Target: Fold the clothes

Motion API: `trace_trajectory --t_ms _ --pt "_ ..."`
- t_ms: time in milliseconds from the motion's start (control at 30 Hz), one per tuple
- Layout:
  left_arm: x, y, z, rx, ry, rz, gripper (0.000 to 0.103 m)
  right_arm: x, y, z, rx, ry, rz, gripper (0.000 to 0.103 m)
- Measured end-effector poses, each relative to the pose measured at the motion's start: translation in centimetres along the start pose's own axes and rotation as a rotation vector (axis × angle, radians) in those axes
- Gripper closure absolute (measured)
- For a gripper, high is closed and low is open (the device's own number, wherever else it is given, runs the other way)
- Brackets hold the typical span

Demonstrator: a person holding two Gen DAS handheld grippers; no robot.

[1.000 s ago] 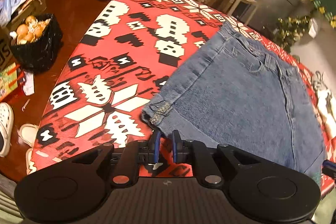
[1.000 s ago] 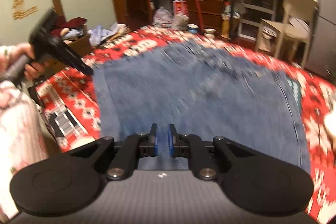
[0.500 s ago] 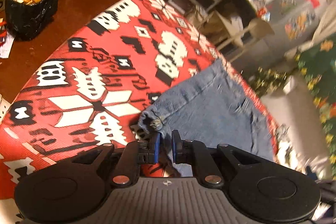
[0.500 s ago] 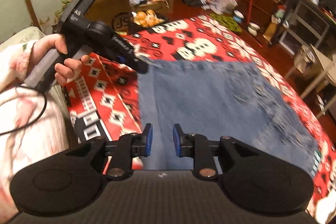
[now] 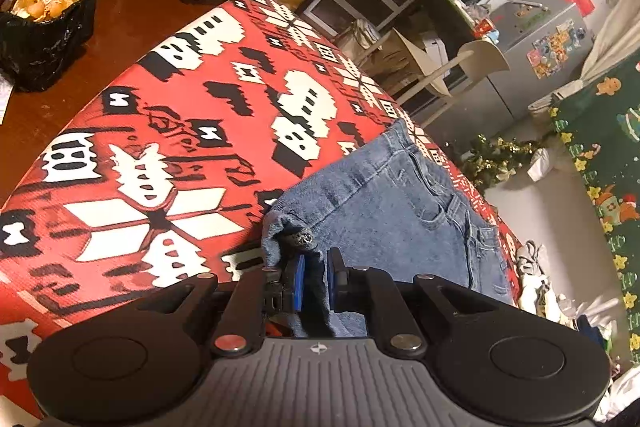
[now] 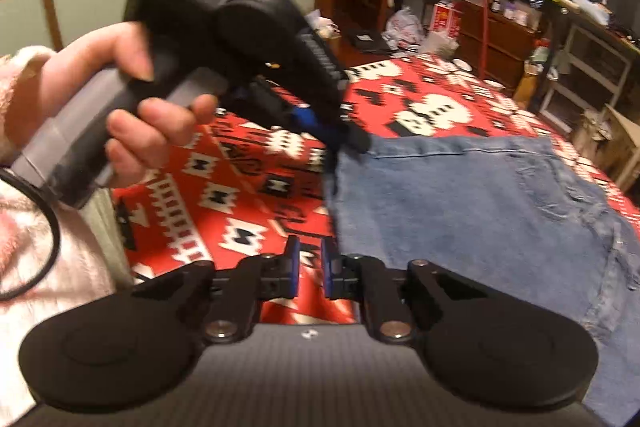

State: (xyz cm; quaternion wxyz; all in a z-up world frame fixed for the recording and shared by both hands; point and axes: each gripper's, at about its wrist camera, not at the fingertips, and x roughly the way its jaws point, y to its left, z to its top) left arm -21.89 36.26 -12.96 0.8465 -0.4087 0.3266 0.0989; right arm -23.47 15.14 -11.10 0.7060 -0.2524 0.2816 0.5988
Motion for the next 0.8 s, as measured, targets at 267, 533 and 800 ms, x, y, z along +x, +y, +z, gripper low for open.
trace_trajectory --t_ms 267,533,800 --pt "0.0 -0.1 -0.1 0.004 -0.004 0.006 0.094 1.9 -1.4 -0.1 0.065 0.012 -0.054 0.093" --pt "-0.1 0.2 -0.2 -0.009 -0.002 0.004 0.094 1.4 -0.6 -1.2 -0.142 0.066 -0.096 0.092" --pt "-0.3 0.2 -0.2 -0.012 -0.005 0.012 0.094 2.2 -0.7 -0.9 -0.193 0.075 -0.170 0.092"
